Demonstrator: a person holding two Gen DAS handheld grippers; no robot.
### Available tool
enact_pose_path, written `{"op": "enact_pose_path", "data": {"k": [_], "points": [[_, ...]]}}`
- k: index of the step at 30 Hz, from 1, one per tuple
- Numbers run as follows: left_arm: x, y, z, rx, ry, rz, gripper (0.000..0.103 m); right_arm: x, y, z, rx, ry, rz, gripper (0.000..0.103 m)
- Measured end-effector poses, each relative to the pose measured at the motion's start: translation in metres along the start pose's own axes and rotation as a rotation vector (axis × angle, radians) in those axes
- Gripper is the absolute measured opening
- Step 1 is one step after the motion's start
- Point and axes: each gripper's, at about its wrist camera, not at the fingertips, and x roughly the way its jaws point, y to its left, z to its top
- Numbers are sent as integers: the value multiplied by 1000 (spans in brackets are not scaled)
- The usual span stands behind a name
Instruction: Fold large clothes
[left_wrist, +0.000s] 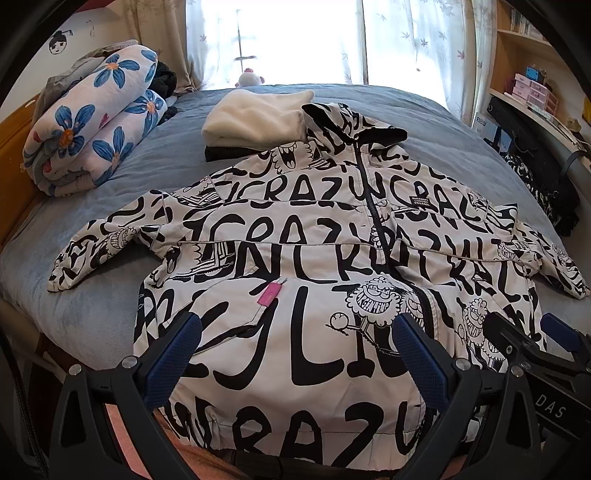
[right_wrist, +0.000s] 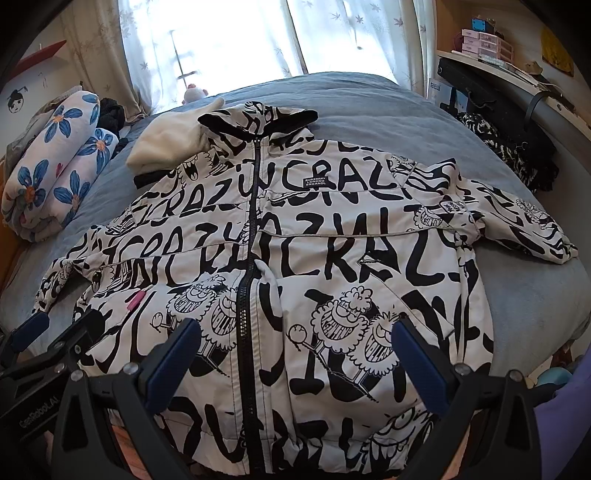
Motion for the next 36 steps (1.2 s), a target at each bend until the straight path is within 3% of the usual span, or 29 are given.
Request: {"op": "enact_pose_path", "data": {"k": [36], "points": [[4,3,-2,-2,28,-20,102,2,-1,-1,-1,0,4,103]]}}
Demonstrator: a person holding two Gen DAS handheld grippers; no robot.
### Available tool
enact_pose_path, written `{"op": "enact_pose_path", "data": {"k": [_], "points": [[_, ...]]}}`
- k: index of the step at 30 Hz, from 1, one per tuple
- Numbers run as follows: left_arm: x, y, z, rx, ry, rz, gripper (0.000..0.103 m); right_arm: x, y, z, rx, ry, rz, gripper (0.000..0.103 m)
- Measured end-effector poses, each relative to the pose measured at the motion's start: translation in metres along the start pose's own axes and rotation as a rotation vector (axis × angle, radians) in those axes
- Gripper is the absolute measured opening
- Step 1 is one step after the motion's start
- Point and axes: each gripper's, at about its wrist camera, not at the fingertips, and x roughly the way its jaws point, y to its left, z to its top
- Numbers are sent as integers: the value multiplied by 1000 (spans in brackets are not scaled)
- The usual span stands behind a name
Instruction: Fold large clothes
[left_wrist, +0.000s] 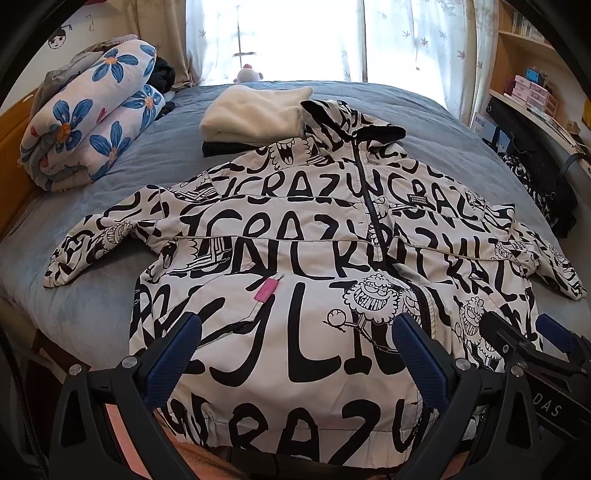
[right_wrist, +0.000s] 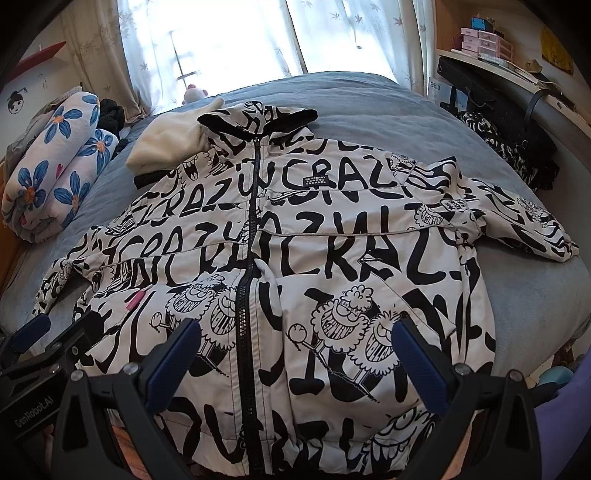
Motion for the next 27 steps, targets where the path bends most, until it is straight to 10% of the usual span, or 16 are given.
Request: {"op": "enact_pose_path", "data": {"k": [27], "points": [[10,-14,27,39,22,10,102,-11,-15,22,30,-33,-13,103]]}}
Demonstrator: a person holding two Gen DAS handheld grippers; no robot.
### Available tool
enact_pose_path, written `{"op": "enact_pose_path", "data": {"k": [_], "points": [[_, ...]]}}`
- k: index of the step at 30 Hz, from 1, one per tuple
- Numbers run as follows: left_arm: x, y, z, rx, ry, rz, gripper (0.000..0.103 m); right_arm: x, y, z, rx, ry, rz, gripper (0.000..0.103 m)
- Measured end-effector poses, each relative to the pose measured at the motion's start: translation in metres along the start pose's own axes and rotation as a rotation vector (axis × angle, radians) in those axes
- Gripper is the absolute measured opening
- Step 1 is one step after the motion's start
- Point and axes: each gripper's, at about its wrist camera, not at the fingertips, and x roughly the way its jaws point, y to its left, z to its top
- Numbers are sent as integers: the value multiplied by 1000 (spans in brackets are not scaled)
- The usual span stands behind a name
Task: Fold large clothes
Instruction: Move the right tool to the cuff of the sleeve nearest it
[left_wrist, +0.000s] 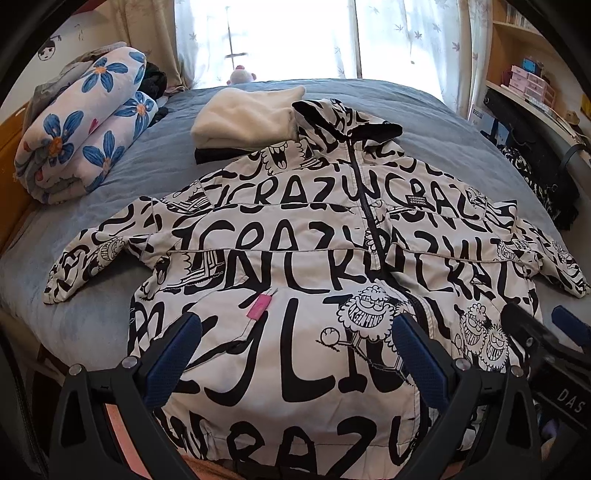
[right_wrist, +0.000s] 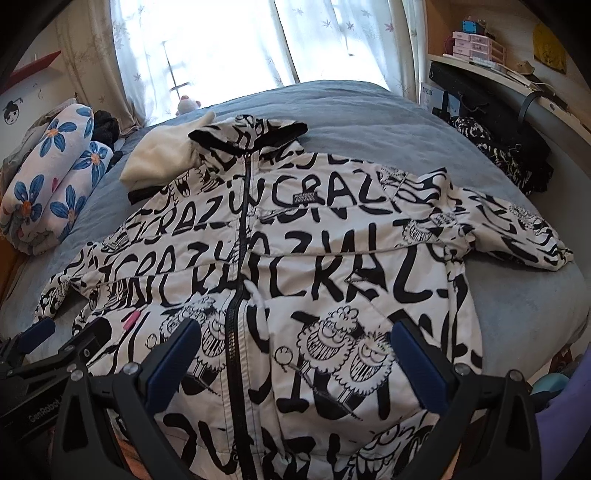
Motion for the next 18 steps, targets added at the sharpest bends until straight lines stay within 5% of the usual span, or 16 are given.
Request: {"op": "enact_pose_path", "data": {"k": [7,18], "points": [[-3,-16,13,36,-16,-27,102,-17,-18,28,44,-62,47,103],[-17,-56,60,68,-28,-92,102,-76,-29,72,-38,-356,38,103]]}}
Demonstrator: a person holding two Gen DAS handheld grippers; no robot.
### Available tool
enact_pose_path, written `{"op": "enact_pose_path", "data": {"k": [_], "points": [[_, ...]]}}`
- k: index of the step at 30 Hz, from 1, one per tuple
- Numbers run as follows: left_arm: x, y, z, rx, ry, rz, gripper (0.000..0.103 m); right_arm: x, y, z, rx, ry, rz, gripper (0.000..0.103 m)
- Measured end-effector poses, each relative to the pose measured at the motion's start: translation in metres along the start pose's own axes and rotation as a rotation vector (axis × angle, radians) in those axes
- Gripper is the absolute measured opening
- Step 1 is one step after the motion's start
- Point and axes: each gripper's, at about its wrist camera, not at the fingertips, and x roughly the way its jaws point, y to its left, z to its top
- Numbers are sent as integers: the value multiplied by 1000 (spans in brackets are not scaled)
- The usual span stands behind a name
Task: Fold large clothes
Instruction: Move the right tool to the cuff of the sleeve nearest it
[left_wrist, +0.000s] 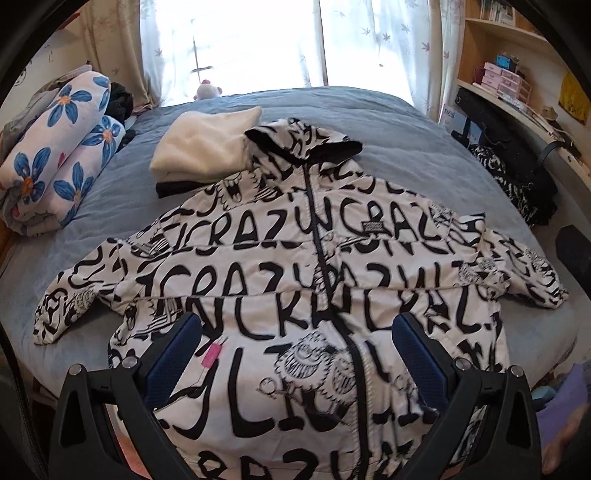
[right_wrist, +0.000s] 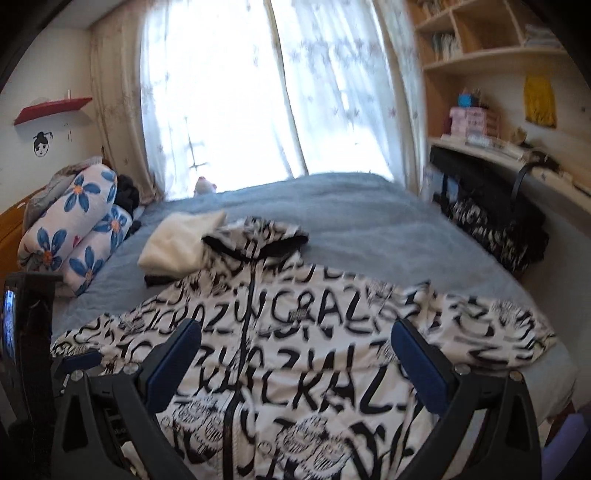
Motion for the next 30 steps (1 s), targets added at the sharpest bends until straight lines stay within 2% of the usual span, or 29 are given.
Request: {"op": "enact_pose_path", "data": {"k": [2,6,9,10,12,13,16,21,25,30], "points": [[-3,-7,9,4,-11,-17,102,-11,-4,6,-16,-82,-55,103],[-11,-27,25,51,-69,-35,102,-21,-16,13,-63,-156,-163,103],[-17,-39,30,73,-139,-87,102,-29,-34,15,-60,-183,-89,103],[-18,-42,31,81,-153,-99,102,-29,-40,15,-46,-180,-97,103],[-20,-52,32,115,-175,-155,102,-24,-51,16,-27,-151,-152,103],[-20,-58,35,137,-178,-193,102,-21,-59,16,-22,-143,-153,103],[-20,-72,40,157,-179,-246,102,-14,-76,12,0,-115,-160,103],[-9,-102,53,183,-218,-246,102,4,-123,7,111,-79,-201,103],[15,-128,63,198,-197,-250,102,28,-167,0,215,15,-198,103],[57,-165,69,240,-136,-278,102,58,-217,-15,294,155,-239,103]]}}
